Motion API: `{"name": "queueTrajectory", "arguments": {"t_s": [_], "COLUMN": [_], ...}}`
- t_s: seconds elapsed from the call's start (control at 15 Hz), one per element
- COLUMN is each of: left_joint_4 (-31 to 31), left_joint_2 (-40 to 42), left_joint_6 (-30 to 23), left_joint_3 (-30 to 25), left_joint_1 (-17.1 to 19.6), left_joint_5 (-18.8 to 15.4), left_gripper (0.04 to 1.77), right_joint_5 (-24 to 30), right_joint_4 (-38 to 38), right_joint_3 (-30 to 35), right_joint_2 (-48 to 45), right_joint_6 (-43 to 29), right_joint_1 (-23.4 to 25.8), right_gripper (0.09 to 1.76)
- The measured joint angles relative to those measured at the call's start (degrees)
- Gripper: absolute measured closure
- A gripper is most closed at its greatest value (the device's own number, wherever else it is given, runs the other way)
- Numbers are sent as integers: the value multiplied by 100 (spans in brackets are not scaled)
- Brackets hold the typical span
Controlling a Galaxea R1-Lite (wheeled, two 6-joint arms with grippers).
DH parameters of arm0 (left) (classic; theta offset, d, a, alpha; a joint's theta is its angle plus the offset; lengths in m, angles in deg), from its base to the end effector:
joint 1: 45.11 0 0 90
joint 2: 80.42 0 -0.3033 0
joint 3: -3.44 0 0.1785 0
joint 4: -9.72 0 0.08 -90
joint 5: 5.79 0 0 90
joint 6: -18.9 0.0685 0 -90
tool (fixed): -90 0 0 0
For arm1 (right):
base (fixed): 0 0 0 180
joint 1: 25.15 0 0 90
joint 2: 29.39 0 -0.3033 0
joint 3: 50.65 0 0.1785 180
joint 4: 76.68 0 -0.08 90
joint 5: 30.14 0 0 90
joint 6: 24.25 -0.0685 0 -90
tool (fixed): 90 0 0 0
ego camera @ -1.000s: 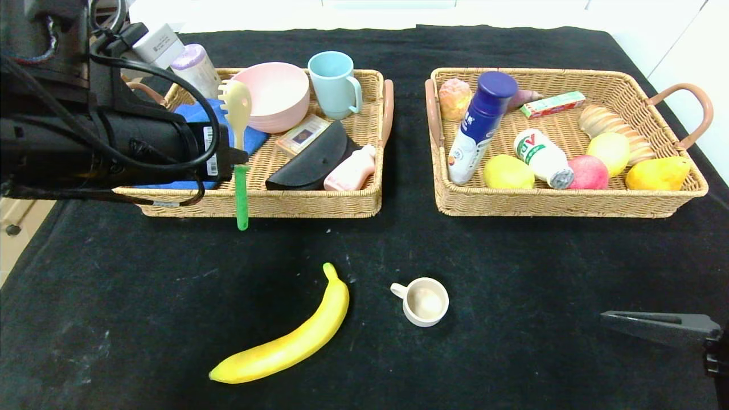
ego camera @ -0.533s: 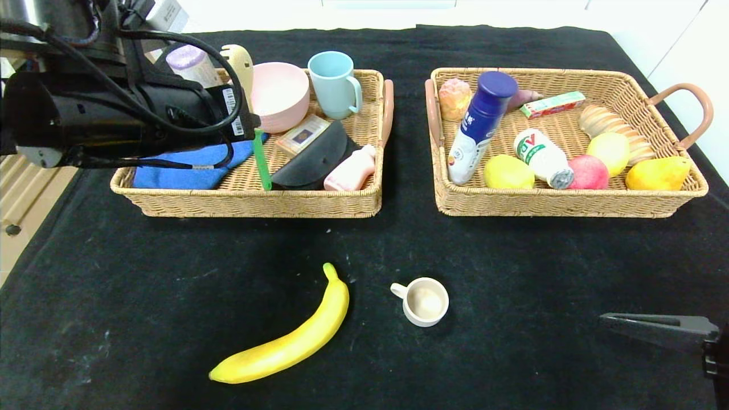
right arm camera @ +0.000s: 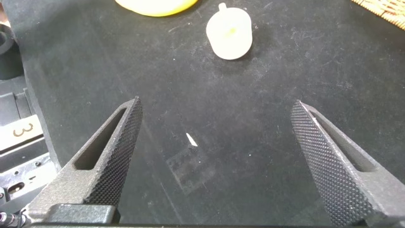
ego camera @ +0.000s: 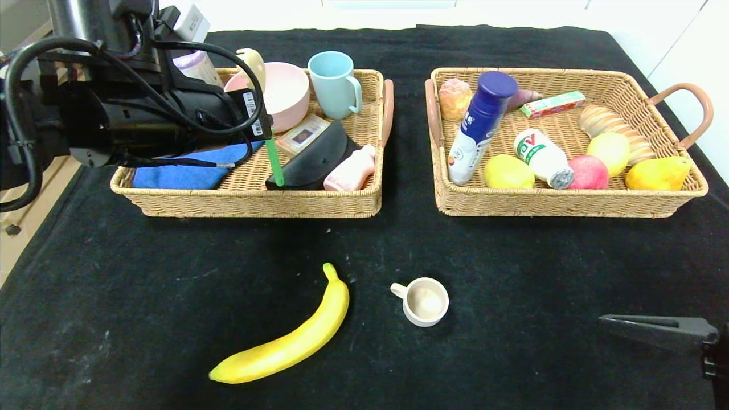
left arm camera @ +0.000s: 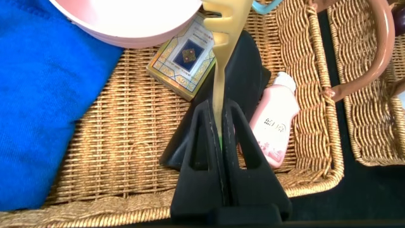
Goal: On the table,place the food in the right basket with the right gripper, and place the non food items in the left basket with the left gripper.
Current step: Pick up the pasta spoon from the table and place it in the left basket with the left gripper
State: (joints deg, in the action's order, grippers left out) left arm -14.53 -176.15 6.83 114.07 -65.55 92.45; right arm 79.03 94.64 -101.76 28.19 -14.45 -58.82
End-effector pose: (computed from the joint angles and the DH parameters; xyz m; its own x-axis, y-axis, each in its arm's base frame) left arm 0.3301 -0.1125 0.3237 0.9651 -0.2067 -0.1608 0.1766 0.9670 -0.1836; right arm 0.1161 0.1043 0.1981 0.5767 0.7788 -0.2469 -0.8130 0.5768 -0.0797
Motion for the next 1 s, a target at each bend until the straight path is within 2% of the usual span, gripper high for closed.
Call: {"name": "queueTrajectory", "arguments": {"t_s": [0.07, 0.33, 0.53, 0.8, 1.0], "left_joint_4": [-9, -30, -50, -95, -115], "left_joint_2": [-13, -38, -43, -16, 52], "left_joint_6": [2, 4, 2, 13, 17], "left_joint_3": [2, 13, 0, -50, -171], "left_joint_1": [-2, -4, -26, -100, -194], "left_joint_5": [-1, -11, -11, 0, 10], "left_gripper": [170, 111, 79, 51, 38], "right_joint_5": [0, 2, -5, -5, -5], "right_joint_4": [0, 0, 0, -2, -2], "right_joint_3": [0, 0, 0, 9, 9], "right_joint_2": [2, 0, 0, 2, 2], "right_joint_6": [0, 6, 33, 41, 50], "right_joint_1": [0, -4, -6, -6, -10], "right_gripper": [14, 14, 14, 14, 14]}}
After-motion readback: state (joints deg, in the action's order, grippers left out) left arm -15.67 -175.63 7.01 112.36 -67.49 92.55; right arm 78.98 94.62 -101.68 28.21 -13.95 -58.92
